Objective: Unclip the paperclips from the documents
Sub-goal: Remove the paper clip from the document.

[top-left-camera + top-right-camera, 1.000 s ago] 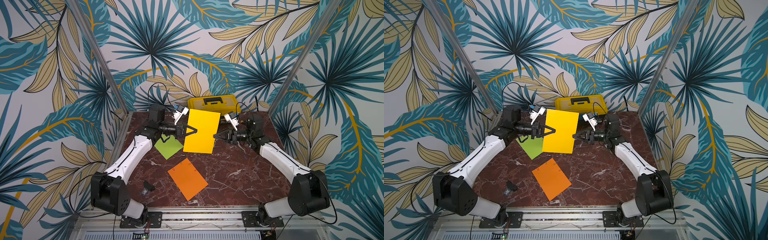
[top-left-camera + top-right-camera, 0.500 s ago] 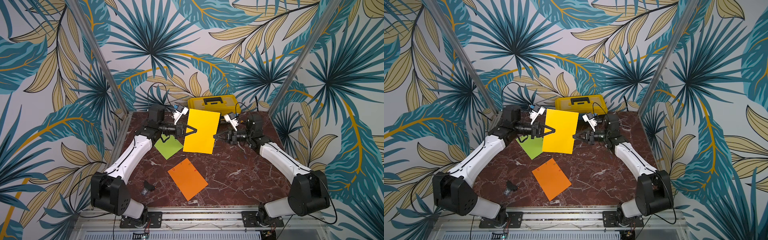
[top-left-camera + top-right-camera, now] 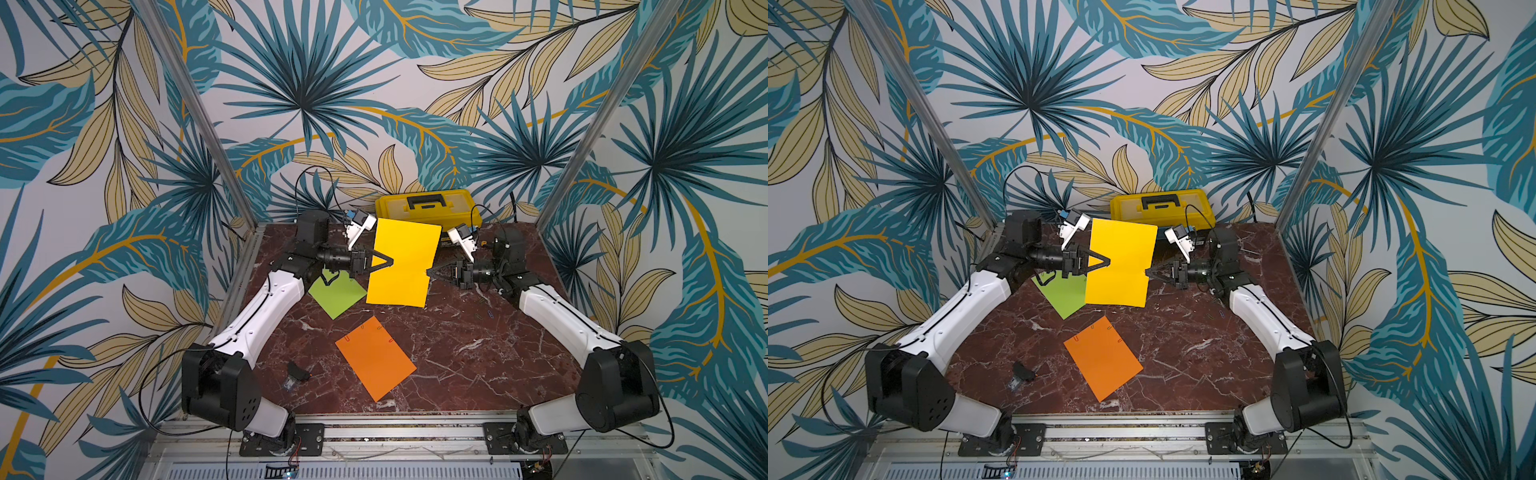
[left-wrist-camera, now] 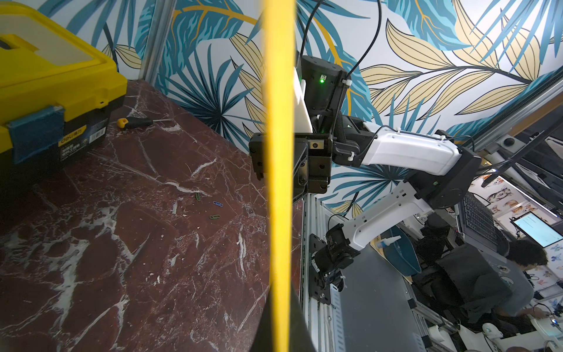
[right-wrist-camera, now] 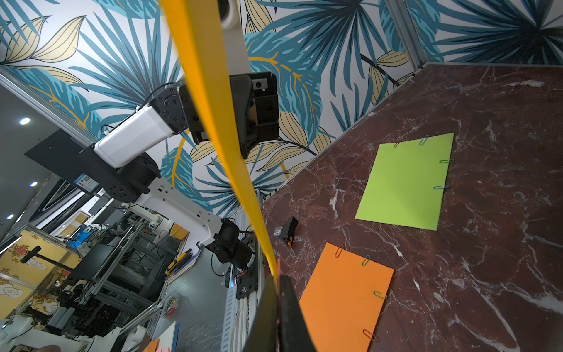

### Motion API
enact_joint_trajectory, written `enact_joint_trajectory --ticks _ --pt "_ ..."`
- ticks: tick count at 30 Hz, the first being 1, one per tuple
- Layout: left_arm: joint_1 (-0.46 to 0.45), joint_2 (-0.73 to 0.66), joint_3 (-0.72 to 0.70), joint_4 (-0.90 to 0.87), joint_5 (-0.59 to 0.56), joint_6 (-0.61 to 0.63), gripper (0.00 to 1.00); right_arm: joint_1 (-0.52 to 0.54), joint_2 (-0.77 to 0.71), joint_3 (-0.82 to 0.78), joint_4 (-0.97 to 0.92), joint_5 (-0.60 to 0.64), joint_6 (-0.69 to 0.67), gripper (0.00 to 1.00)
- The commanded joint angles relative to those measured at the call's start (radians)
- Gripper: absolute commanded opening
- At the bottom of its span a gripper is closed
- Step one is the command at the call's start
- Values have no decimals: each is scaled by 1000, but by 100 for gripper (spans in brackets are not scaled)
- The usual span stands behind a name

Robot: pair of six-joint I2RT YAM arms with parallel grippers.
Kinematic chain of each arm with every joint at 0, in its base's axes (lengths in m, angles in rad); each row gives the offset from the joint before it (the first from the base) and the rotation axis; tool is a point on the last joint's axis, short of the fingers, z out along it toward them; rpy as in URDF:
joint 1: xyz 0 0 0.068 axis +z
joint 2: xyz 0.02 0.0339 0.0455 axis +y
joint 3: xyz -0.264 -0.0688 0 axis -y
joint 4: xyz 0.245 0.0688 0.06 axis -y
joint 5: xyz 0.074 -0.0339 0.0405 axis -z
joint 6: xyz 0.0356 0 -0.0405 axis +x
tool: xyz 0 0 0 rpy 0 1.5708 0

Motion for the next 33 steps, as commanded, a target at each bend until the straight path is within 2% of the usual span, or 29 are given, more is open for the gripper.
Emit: enact_joint_trajectory --ticks 1,33 --pt "18 -38 -13 20 3 17 0 -12 -15 12 -18 16 -18 5" --pt "23 -50 -22 20 9 17 0 -21 -17 11 -47 36 -37 6"
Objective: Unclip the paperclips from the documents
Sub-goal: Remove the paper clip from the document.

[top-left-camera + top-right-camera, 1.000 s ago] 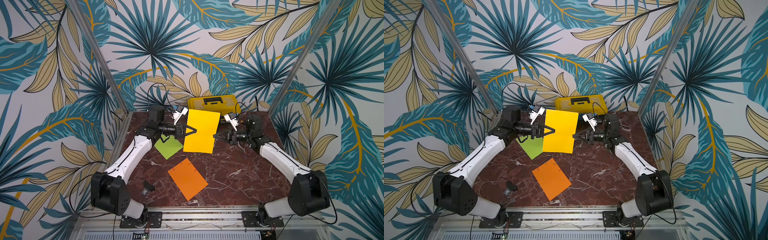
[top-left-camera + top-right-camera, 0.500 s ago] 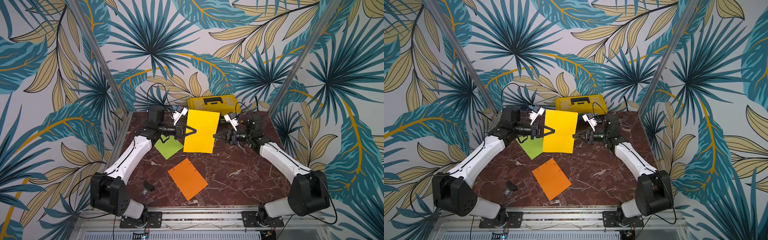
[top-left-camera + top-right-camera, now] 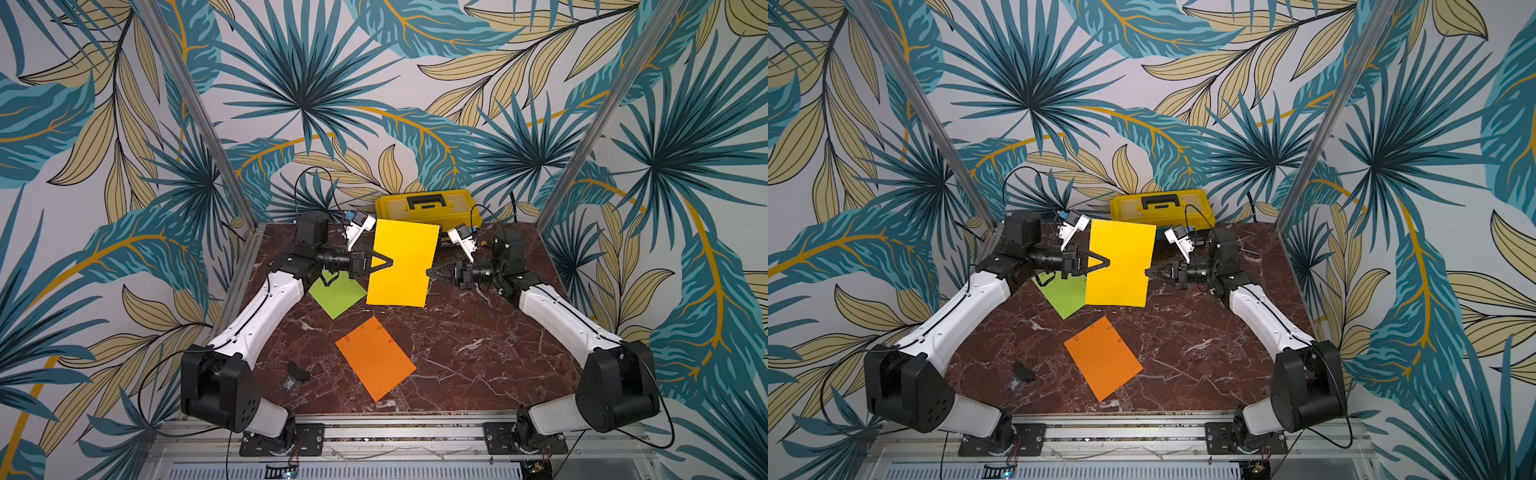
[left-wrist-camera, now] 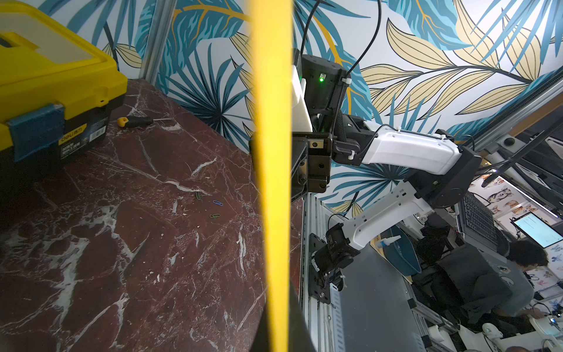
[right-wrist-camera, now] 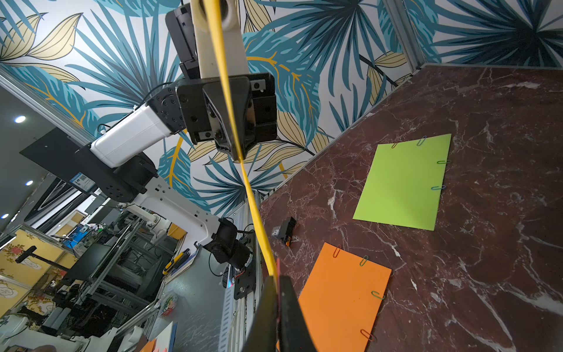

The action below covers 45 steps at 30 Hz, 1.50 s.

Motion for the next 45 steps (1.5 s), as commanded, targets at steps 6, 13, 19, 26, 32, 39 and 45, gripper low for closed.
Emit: enact_joint_trajectory --ticks 6,13,19,26,32,39,45 --pt "24 -47 -15 20 9 17 0 -23 -20 8 -33 31 -20 7" --pt "25 -49 -16 20 10 17 0 -26 -23 7 -33 32 -20 7" --pt "27 -51 -16 20 10 17 0 -27 -23 9 -33 33 -20 6" --pt "30 -50 -13 20 11 19 0 -30 -22 11 -47 49 -28 6" --pt "33 -48 -11 20 8 22 0 -42 -30 6 -129 116 -75 6" --pt "33 -39 -24 20 4 25 0 -84 -47 -60 -174 266 -45 6" --pt "31 -35 -42 20 2 34 0 -172 -43 -164 -223 451 21 6"
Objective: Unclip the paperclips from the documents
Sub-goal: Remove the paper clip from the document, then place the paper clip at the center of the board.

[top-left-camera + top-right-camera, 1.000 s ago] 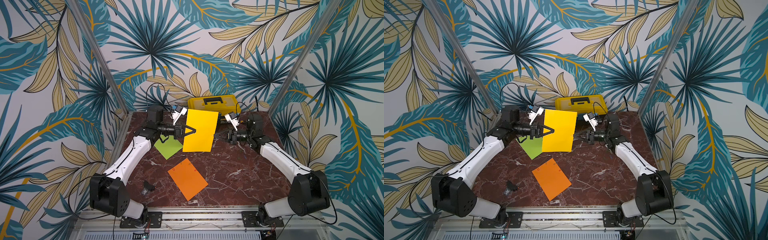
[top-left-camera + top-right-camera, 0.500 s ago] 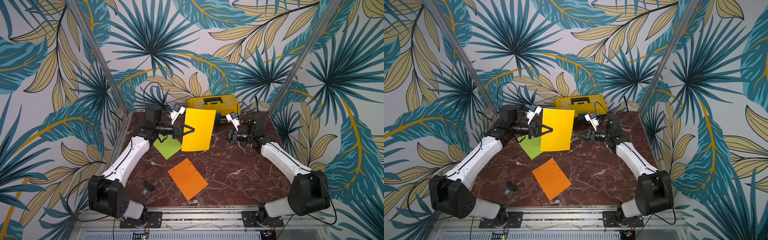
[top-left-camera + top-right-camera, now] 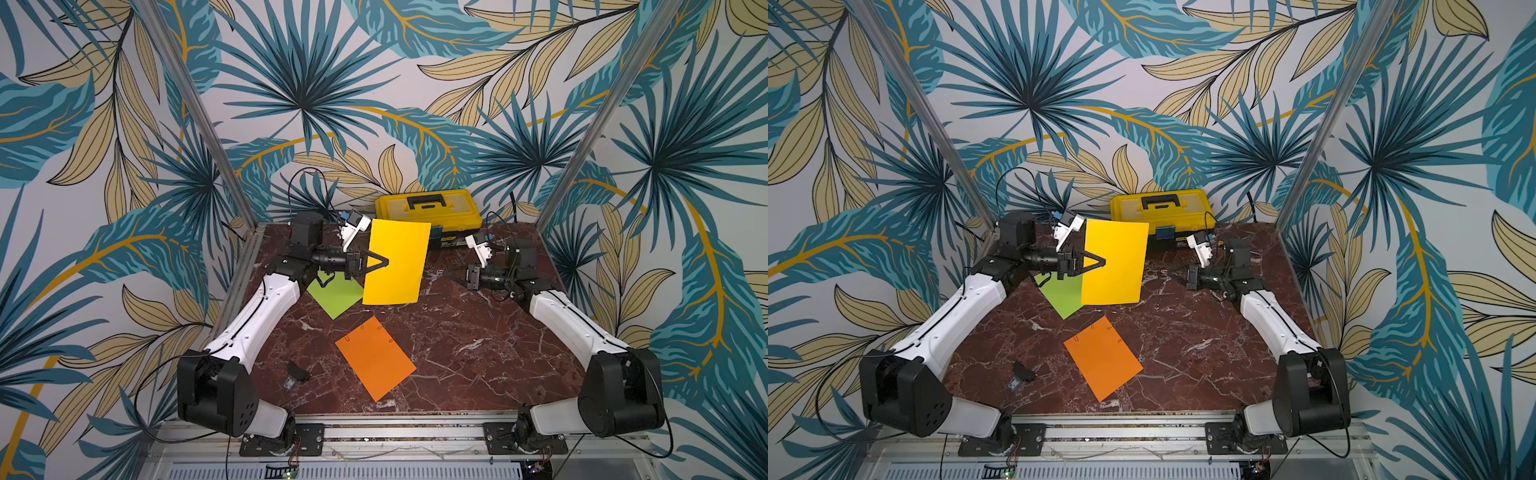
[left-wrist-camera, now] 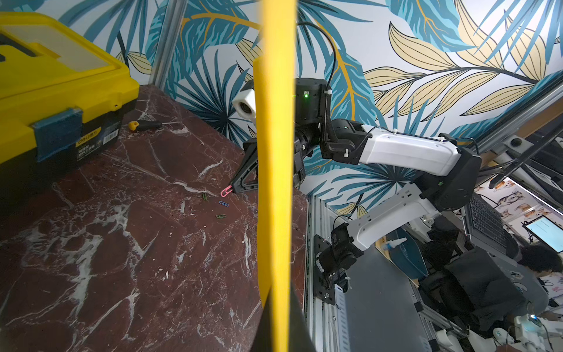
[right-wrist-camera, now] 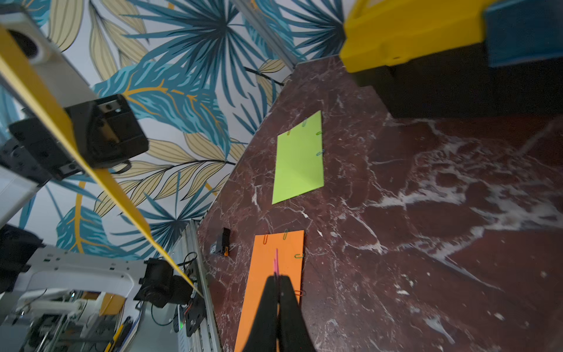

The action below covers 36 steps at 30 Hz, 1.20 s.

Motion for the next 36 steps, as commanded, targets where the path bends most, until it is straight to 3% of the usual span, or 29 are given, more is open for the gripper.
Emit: enact_joint_trajectory --ticks 1,6,15,28,36 --pt "5 -10 -13 15 1 22 0 -56 -2 -81 -57 153 56 6" --pt "1 3 -15 15 1 28 0 -132 21 -151 -96 292 98 6" --pt "-6 20 -18 15 -8 34 0 -201 143 -149 -148 434 136 6" --pt "-18 32 -37 15 -35 42 0 -227 219 -145 -209 500 144 6" --pt "-18 30 -56 15 -85 44 0 -228 210 -136 -246 518 126 17"
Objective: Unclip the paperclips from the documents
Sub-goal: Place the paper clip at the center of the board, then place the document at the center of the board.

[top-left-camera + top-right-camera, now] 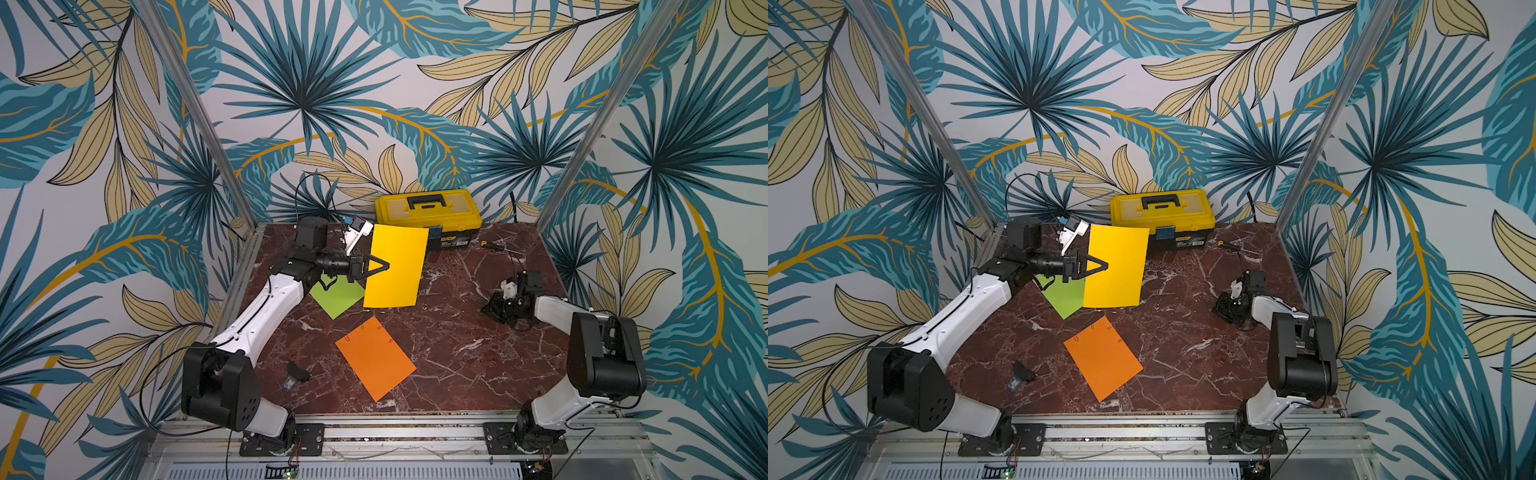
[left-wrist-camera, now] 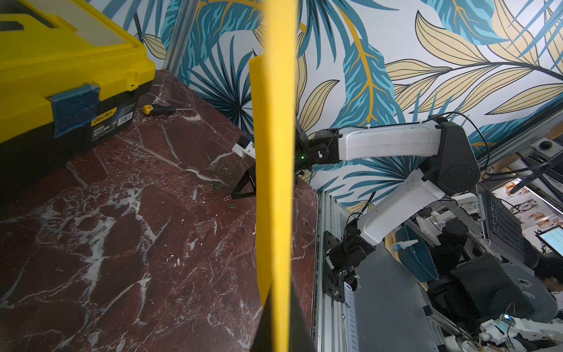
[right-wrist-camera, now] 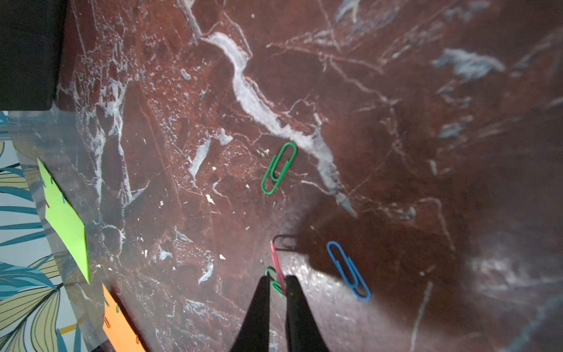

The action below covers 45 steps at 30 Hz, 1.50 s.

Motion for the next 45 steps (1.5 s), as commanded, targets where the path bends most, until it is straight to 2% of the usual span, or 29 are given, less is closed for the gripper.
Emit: enact_joint_trajectory --ticks 1,10,14,25,34,38,45 --pt "-2 1 -27 13 -45 19 0 -6 -10 5 -48 22 -16 20" --pt "-1 58 -28 13 -164 -35 0 -6 -71 44 -119 10 -50 36" --pt "-5 111 -19 13 -201 -56 0 -6 -105 70 -157 -3 -60 40" --pt "-63 328 94 13 -288 -103 0 -6 -160 110 -184 -51 -48 41" --pt "-61 500 180 -26 -517 -153 0 -6 -197 125 -214 -56 -56 42" --pt "-63 586 246 -123 -608 -145 0 -6 -202 127 -210 -61 -50 42" --pt "-73 661 330 -216 -743 -127 0 -6 -209 129 -210 -68 -48 42"
